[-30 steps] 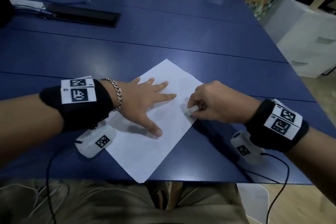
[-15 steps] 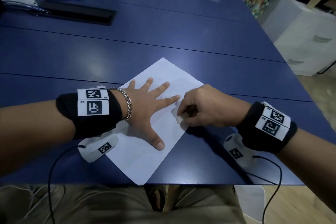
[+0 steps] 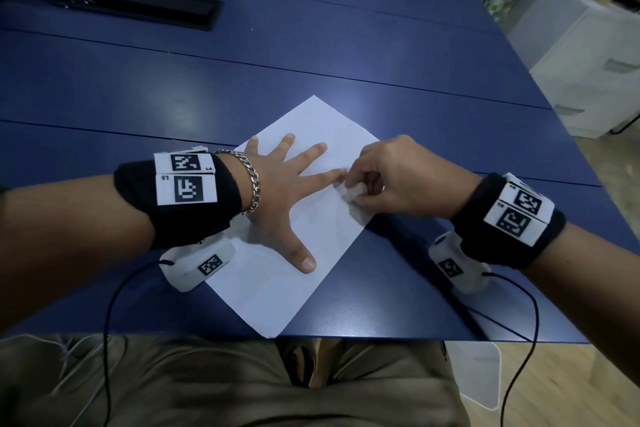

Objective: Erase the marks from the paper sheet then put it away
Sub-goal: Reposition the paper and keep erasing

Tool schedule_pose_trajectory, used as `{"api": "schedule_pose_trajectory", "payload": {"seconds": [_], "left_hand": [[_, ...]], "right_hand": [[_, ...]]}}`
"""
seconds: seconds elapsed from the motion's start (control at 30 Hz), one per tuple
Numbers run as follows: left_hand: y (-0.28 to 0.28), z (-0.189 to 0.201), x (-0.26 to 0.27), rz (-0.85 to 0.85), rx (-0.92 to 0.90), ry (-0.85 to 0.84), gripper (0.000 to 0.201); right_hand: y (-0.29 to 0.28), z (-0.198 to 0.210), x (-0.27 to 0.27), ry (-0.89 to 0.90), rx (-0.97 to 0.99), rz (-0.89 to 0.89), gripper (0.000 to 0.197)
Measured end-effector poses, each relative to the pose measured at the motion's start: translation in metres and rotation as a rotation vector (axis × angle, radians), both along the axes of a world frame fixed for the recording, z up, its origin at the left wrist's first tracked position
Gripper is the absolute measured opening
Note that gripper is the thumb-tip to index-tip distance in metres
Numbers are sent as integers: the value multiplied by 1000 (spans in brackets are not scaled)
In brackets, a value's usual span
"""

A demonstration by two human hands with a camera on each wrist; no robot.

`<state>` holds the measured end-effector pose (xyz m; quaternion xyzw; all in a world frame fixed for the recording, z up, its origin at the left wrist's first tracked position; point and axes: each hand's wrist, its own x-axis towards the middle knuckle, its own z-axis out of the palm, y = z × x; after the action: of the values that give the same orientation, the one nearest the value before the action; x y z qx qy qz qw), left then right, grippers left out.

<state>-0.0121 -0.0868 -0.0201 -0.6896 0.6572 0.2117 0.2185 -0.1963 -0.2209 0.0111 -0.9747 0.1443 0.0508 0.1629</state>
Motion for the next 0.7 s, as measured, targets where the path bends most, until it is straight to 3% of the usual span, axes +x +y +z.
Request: {"api": "schedule_pose_trajectory", "payload": {"seconds": [0.13, 0.33, 0.5, 0.6, 0.7], "left_hand": [[-1, -1, 0, -2, -6, -2, 150], [-1, 1, -1, -7, 3, -26, 151], [-1, 0, -2, -2, 0, -23, 150], [-1, 0, -1, -21, -32, -35, 148], [3, -1, -6, 5, -107, -44, 137]], "right_hand": [[24, 1, -6, 98, 24, 154, 14], [4, 3, -2, 13, -70, 30, 11], [42, 0, -9, 98, -38, 212, 27], [29, 5, -15, -12, -32, 50, 14], [9, 17, -34, -185, 15, -192, 19]]}}
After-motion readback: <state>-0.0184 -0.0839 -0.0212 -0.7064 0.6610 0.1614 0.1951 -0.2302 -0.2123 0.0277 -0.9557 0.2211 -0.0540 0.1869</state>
